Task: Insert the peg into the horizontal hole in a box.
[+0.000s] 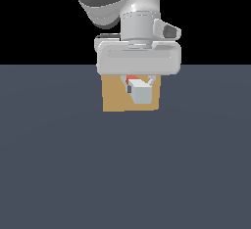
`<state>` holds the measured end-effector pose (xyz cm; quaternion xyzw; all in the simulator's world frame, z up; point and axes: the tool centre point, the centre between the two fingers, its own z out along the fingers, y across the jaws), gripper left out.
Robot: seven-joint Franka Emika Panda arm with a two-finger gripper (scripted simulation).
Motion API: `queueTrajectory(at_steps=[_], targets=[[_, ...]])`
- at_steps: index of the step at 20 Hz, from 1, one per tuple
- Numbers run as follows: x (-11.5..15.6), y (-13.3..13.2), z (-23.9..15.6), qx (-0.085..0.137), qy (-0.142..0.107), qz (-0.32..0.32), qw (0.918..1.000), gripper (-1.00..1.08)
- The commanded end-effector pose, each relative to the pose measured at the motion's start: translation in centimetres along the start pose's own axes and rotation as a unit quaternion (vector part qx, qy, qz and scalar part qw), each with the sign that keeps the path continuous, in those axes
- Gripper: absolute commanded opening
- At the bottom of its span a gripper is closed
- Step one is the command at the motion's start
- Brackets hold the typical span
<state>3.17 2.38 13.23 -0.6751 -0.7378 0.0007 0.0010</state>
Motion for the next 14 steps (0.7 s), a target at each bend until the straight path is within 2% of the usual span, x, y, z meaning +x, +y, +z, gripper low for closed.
queueTrajectory(at_steps=[1, 8, 14], targets=[[0.0, 0.2, -0.3, -0.003, 0.0, 0.0, 1.0, -1.0], [0.7, 0.1, -0.1, -0.001, 0.0, 0.0, 1.0, -1.0], [4.1, 0.0, -0.1, -0.001, 0.0, 0.0, 1.0, -1.0]])
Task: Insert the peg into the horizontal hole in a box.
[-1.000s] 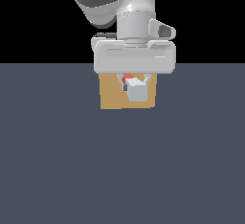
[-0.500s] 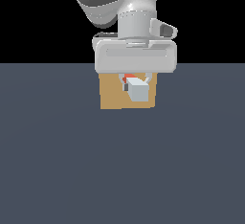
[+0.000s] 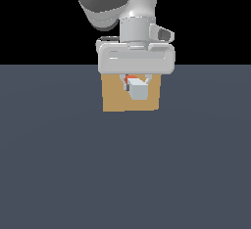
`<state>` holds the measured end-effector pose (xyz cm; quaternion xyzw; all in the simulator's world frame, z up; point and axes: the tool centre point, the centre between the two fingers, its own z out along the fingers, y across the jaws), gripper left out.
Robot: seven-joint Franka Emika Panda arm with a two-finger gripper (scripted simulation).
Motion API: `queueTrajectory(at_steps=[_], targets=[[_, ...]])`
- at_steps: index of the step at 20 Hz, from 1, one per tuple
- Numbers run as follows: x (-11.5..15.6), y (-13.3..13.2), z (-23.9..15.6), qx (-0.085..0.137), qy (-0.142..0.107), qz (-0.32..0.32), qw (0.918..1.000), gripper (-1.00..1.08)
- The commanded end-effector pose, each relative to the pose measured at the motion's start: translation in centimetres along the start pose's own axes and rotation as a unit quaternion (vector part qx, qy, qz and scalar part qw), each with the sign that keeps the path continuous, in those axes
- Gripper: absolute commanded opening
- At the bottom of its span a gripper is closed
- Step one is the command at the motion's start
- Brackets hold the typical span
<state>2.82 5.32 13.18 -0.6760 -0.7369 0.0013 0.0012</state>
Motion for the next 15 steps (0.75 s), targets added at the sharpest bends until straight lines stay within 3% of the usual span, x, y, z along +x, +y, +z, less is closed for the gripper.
queueTrajectory(at_steps=[1, 8, 15], targets=[[2.0, 0.0, -0.2, -0.002, 0.0, -0.001, 1.0, -1.0], [7.9, 0.0, -0.3, -0.003, 0.0, -0.001, 1.0, -1.0], [10.0, 0.2, -0.3, -0.003, 0.0, -0.001, 1.0, -1.0]])
